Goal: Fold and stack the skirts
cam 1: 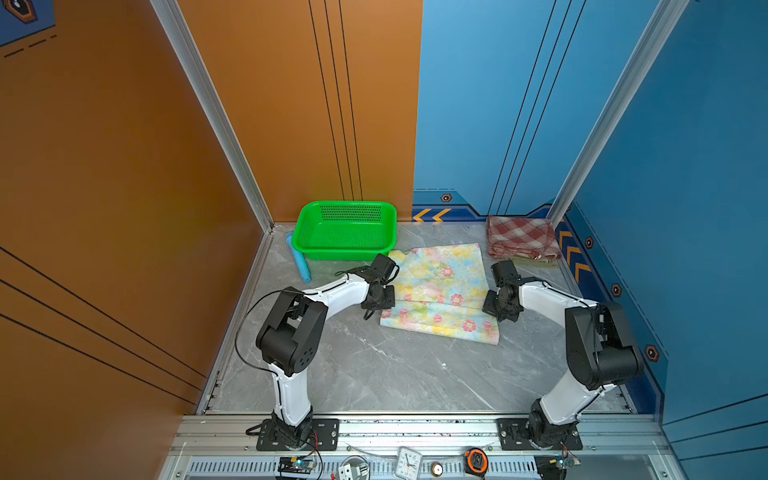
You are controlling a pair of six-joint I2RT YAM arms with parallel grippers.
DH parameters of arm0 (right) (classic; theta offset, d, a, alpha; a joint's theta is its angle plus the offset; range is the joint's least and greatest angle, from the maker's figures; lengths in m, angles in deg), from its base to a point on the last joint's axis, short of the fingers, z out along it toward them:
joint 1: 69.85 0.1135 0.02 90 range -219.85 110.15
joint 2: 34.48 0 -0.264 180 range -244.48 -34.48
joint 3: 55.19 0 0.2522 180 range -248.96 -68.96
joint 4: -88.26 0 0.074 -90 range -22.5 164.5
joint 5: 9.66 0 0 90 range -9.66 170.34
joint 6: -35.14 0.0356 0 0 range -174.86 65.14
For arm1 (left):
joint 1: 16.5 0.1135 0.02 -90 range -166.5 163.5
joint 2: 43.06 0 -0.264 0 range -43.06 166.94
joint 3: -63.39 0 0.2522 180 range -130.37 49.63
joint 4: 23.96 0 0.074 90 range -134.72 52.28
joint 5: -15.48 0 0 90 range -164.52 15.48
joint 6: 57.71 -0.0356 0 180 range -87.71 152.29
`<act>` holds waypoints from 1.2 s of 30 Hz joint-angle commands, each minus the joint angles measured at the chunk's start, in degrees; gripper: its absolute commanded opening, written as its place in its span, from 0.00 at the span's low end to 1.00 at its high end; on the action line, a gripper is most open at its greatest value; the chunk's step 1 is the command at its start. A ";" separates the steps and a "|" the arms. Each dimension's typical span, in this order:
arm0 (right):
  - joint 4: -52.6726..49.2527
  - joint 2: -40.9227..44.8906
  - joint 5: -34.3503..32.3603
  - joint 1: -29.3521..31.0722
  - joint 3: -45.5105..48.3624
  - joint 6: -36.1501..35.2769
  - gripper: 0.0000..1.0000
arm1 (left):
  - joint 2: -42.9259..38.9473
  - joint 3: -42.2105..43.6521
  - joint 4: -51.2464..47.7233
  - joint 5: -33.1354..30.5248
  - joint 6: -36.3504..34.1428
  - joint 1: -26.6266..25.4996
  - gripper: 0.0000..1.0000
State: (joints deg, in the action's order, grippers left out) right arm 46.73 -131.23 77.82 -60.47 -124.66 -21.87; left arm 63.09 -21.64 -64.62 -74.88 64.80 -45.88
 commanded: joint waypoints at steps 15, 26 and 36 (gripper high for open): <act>1.75 -0.02 -0.91 0.89 1.55 0.39 0.00 | -15.21 10.56 -1.87 10.01 8.00 2.93 0.46; 2.08 0.98 -0.46 1.07 2.13 0.49 0.00 | -11.18 14.13 5.72 13.52 11.85 1.37 0.44; 2.02 1.30 -0.38 1.09 2.11 0.39 0.00 | -10.08 14.48 8.44 13.20 13.09 0.18 0.00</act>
State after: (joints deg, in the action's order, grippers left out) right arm 49.18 -131.12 77.47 -59.72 -123.48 -21.83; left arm 53.74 -7.65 -57.16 -62.20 77.37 -44.99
